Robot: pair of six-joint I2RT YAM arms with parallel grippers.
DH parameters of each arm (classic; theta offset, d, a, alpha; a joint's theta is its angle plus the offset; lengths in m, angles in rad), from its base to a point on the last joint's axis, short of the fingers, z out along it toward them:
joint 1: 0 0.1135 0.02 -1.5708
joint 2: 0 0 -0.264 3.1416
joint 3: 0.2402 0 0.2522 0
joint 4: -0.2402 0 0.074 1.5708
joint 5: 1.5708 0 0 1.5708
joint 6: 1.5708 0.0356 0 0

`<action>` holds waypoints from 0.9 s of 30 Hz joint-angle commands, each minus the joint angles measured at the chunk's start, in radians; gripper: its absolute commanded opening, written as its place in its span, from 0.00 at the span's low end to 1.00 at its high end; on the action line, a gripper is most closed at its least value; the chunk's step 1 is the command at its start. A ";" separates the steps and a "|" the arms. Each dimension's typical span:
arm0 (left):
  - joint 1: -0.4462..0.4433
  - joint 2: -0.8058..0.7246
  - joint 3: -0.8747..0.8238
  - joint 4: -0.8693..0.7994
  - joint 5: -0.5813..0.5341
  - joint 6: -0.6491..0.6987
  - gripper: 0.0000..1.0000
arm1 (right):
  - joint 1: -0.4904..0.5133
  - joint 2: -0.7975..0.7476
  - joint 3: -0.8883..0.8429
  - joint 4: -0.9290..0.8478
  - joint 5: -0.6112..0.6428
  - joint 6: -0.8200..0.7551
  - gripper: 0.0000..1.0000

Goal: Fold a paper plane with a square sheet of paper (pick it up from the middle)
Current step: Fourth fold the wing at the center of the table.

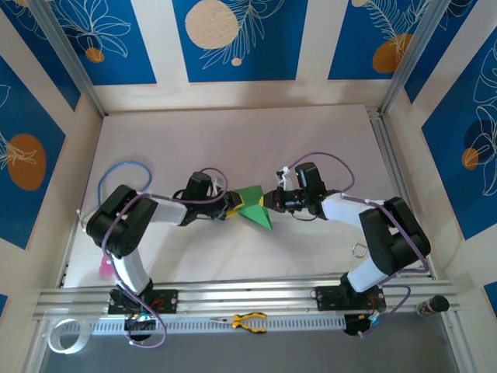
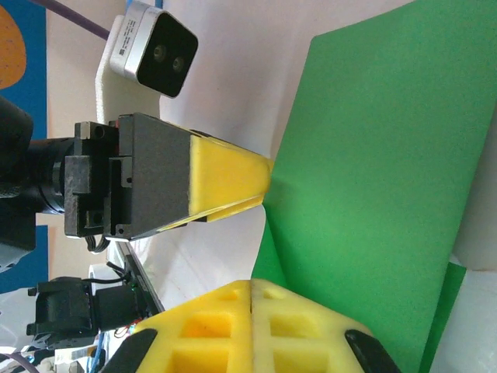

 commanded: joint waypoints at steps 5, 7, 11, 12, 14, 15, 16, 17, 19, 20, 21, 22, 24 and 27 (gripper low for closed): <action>0.011 0.037 0.029 0.049 0.033 -0.016 0.43 | -0.005 -0.010 -0.020 0.016 -0.035 0.012 0.00; 0.011 0.041 0.027 0.060 0.031 -0.019 0.40 | -0.005 -0.009 -0.020 0.015 -0.036 0.010 0.00; 0.011 0.046 0.026 0.060 0.020 -0.018 0.35 | -0.006 -0.012 -0.021 0.004 -0.031 0.002 0.00; 0.012 0.047 0.026 0.062 0.017 -0.017 0.32 | -0.006 -0.012 -0.021 0.000 -0.028 -0.001 0.00; 0.012 0.045 0.024 0.064 0.009 -0.019 0.26 | -0.006 -0.010 -0.022 -0.013 -0.019 -0.008 0.00; 0.012 0.040 0.021 0.064 0.002 -0.018 0.23 | -0.008 -0.010 -0.019 -0.022 -0.013 -0.014 0.00; 0.011 0.035 0.018 0.061 -0.006 -0.018 0.21 | -0.007 -0.010 -0.018 -0.036 -0.005 -0.023 0.00; 0.011 0.028 0.017 0.056 -0.012 -0.017 0.18 | -0.007 -0.008 -0.018 -0.047 0.004 -0.030 0.00; 0.012 0.006 0.014 0.038 -0.029 -0.007 0.13 | -0.005 -0.008 -0.014 -0.080 0.033 -0.048 0.03; 0.012 -0.004 0.011 0.030 -0.038 -0.002 0.13 | -0.005 -0.010 -0.014 -0.094 0.049 -0.054 0.03; 0.011 -0.017 0.009 0.015 -0.050 0.003 0.12 | -0.005 -0.014 -0.014 -0.108 0.065 -0.062 0.04; 0.011 -0.029 0.007 0.000 -0.061 0.011 0.11 | -0.004 -0.018 -0.013 -0.121 0.077 -0.068 0.06; 0.010 -0.053 0.002 -0.023 -0.081 0.019 0.09 | -0.004 -0.033 -0.010 -0.153 0.108 -0.079 0.12; 0.004 -0.088 -0.015 -0.036 -0.117 0.009 0.06 | 0.005 -0.068 0.003 -0.212 0.172 -0.105 0.21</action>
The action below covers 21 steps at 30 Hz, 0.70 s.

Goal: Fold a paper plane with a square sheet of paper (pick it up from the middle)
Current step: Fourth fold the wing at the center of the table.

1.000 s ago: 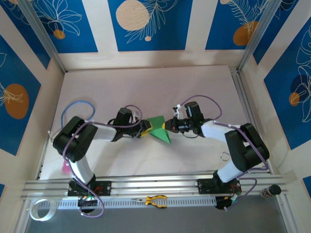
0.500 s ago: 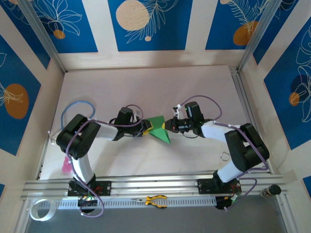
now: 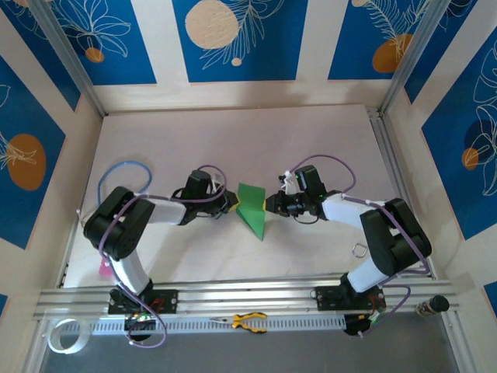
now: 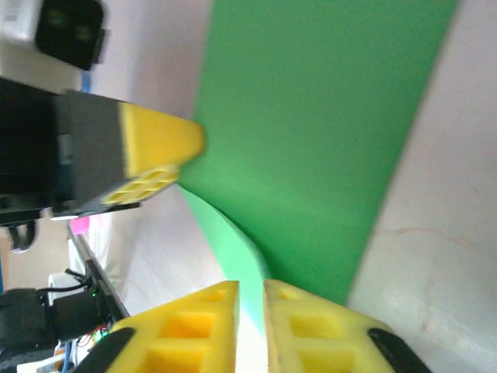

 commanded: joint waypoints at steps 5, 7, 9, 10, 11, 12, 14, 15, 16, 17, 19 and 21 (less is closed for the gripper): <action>-0.030 -0.110 -0.025 -0.105 -0.149 -0.006 0.00 | 0.066 -0.111 0.042 -0.214 0.289 -0.121 0.28; -0.052 -0.135 -0.030 -0.126 -0.212 -0.034 0.00 | 0.138 -0.146 0.026 -0.204 0.425 -0.177 0.31; -0.070 -0.146 -0.039 -0.118 -0.264 -0.074 0.00 | 0.223 -0.178 -0.006 -0.144 0.556 -0.258 0.33; -0.079 -0.150 -0.043 -0.111 -0.287 -0.091 0.00 | 0.274 -0.192 -0.030 -0.096 0.630 -0.298 0.35; -0.085 -0.155 -0.047 -0.106 -0.309 -0.108 0.00 | 0.314 -0.200 -0.055 -0.042 0.682 -0.331 0.37; -0.092 -0.161 -0.050 -0.104 -0.339 -0.128 0.00 | 0.358 -0.206 -0.082 0.024 0.718 -0.377 0.38; -0.108 -0.173 -0.061 -0.093 -0.392 -0.165 0.00 | 0.430 -0.198 -0.115 0.132 0.771 -0.453 0.38; -0.115 -0.179 -0.065 -0.088 -0.413 -0.181 0.00 | 0.467 -0.186 -0.125 0.180 0.799 -0.491 0.39; -0.122 -0.184 -0.066 -0.084 -0.435 -0.196 0.00 | 0.501 -0.169 -0.131 0.216 0.831 -0.528 0.38; -0.128 -0.187 -0.068 -0.081 -0.450 -0.205 0.00 | 0.529 -0.151 -0.130 0.243 0.871 -0.553 0.38; -0.141 -0.192 -0.066 -0.082 -0.474 -0.223 0.00 | 0.571 -0.098 -0.125 0.294 0.933 -0.594 0.37; -0.152 -0.197 -0.069 -0.081 -0.491 -0.234 0.00 | 0.591 -0.049 -0.113 0.323 0.957 -0.618 0.37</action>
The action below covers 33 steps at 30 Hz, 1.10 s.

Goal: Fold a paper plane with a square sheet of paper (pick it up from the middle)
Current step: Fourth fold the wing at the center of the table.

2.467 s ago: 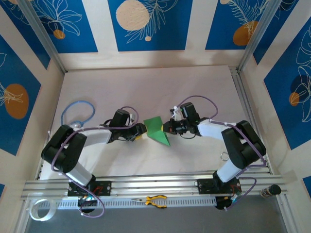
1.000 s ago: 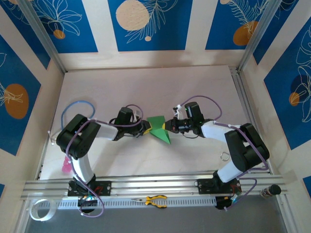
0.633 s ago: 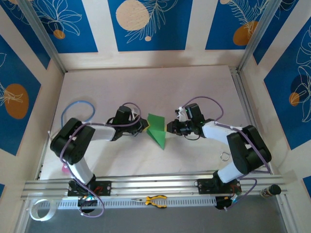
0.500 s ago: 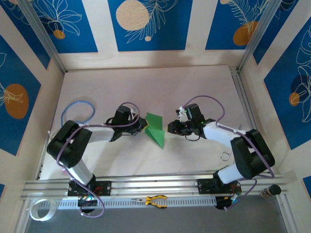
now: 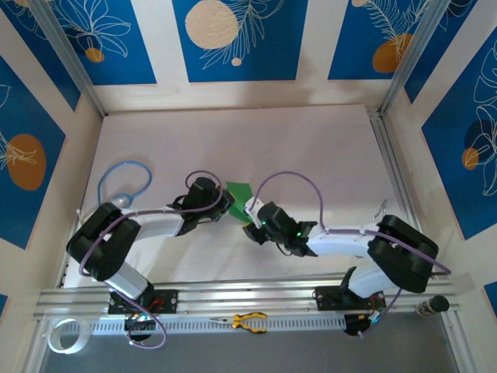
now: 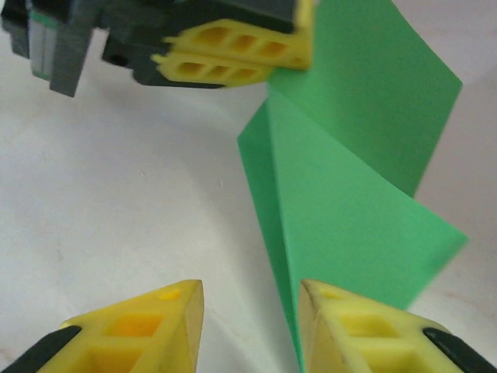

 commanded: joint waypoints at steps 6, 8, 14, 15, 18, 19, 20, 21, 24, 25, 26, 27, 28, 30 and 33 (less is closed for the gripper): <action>-0.040 -0.051 -0.001 -0.022 -0.108 -0.051 0.00 | 0.038 0.147 0.031 0.198 0.239 -0.152 0.35; -0.042 -0.054 0.002 -0.033 -0.109 -0.046 0.00 | 0.033 0.169 0.029 0.210 0.259 -0.163 0.34; -0.045 -0.058 0.021 -0.070 -0.106 -0.022 0.00 | 0.021 0.184 0.019 0.228 0.252 -0.143 0.32; -0.046 -0.059 0.029 -0.084 -0.109 -0.015 0.00 | 0.020 0.176 0.015 0.231 0.243 -0.143 0.32; -0.047 -0.055 0.044 -0.108 -0.115 0.001 0.00 | 0.021 0.128 -0.020 0.275 0.167 -0.146 0.31; -0.048 -0.052 0.048 -0.112 -0.116 0.004 0.00 | 0.020 0.111 -0.034 0.289 0.135 -0.146 0.31; -0.048 -0.047 0.053 -0.111 -0.116 0.009 0.00 | 0.020 0.089 -0.047 0.296 0.099 -0.147 0.31; -0.046 -0.043 0.060 -0.116 -0.113 0.017 0.00 | 0.019 0.072 -0.059 0.297 0.078 -0.146 0.31; -0.047 -0.038 0.095 -0.163 -0.110 0.050 0.00 | 0.018 0.036 -0.081 0.270 0.084 -0.146 0.31; -0.047 -0.038 0.103 -0.175 -0.110 0.058 0.00 | 0.015 0.032 -0.088 0.270 0.092 -0.150 0.31; -0.048 -0.039 0.110 -0.183 -0.111 0.068 0.00 | 0.010 0.033 -0.093 0.269 0.103 -0.152 0.32; -0.049 -0.040 0.112 -0.194 -0.113 0.070 0.00 | 0.008 0.032 -0.095 0.268 0.109 -0.160 0.32; -0.049 -0.037 0.115 -0.201 -0.114 0.071 0.00 | 0.008 0.026 -0.096 0.269 0.105 -0.171 0.32; -0.050 -0.039 0.115 -0.205 -0.112 0.070 0.00 | 0.002 0.017 -0.091 0.269 0.099 -0.179 0.33; -0.050 -0.041 0.120 -0.219 -0.115 0.071 0.00 | -0.008 0.028 -0.088 0.297 0.148 -0.189 0.34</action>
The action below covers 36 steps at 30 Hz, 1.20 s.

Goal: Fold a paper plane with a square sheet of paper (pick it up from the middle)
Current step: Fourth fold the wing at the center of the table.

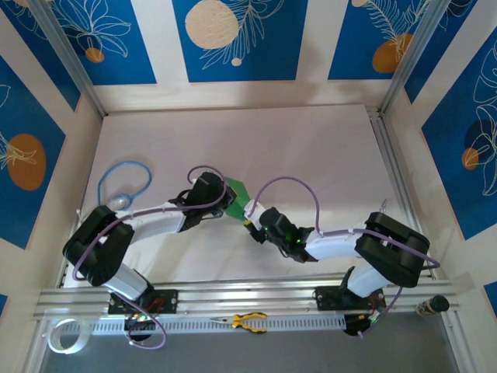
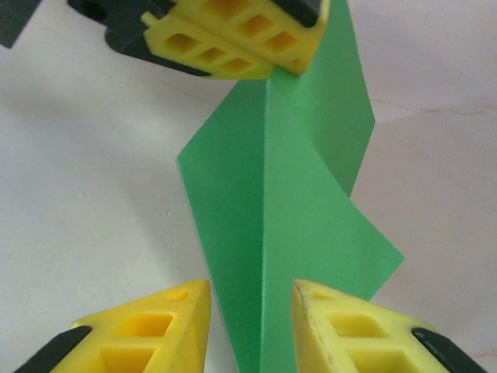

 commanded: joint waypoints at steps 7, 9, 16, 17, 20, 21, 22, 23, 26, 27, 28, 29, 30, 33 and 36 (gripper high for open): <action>-0.015 -0.005 0.019 -0.024 -0.004 0.015 0.01 | -0.043 0.058 0.047 0.025 -0.019 -0.012 0.36; -0.017 -0.005 0.018 -0.029 -0.007 0.015 0.02 | -0.043 0.081 0.057 0.035 -0.013 -0.023 0.36; -0.017 0.003 0.014 -0.022 -0.004 0.006 0.03 | -0.028 0.095 0.059 0.030 0.003 -0.026 0.36; -0.017 0.003 0.014 -0.024 -0.005 0.007 0.02 | -0.021 0.097 0.056 0.030 0.017 -0.031 0.36; -0.017 0.003 0.017 -0.029 -0.008 0.006 0.03 | -0.003 0.088 0.043 0.037 0.029 -0.050 0.36; -0.017 0.005 0.017 -0.030 -0.009 0.004 0.03 | 0.003 0.081 0.040 0.038 0.041 -0.050 0.36; -0.017 0.004 0.017 -0.030 -0.009 0.005 0.03 | 0.007 0.075 0.032 0.045 0.045 -0.049 0.37; -0.017 0.006 0.017 -0.032 -0.010 0.004 0.03 | 0.010 0.064 0.021 0.055 0.039 -0.047 0.37; -0.018 0.006 0.017 -0.033 -0.011 0.003 0.03 | 0.011 0.041 0.009 0.052 0.036 -0.030 0.38; -0.017 0.006 0.017 -0.033 -0.011 0.002 0.03 | 0.010 0.038 0.005 0.054 0.036 -0.029 0.38; -0.017 0.004 0.016 -0.034 -0.011 0.002 0.03 | 0.011 0.041 0.005 0.053 0.042 -0.029 0.38; -0.017 0.004 0.016 -0.032 -0.009 0.001 0.03 | 0.010 0.046 0.005 0.053 0.049 -0.034 0.37; -0.017 0.005 0.016 -0.032 -0.008 0.001 0.03 | 0.008 0.053 0.009 0.052 0.050 -0.040 0.37; -0.018 0.004 0.016 -0.030 -0.003 0.000 0.03 | 0.005 0.079 0.027 0.043 0.050 -0.050 0.33; -0.018 0.003 0.012 -0.032 -0.004 -0.008 0.03 | 0.001 0.100 0.045 0.030 0.064 -0.050 0.30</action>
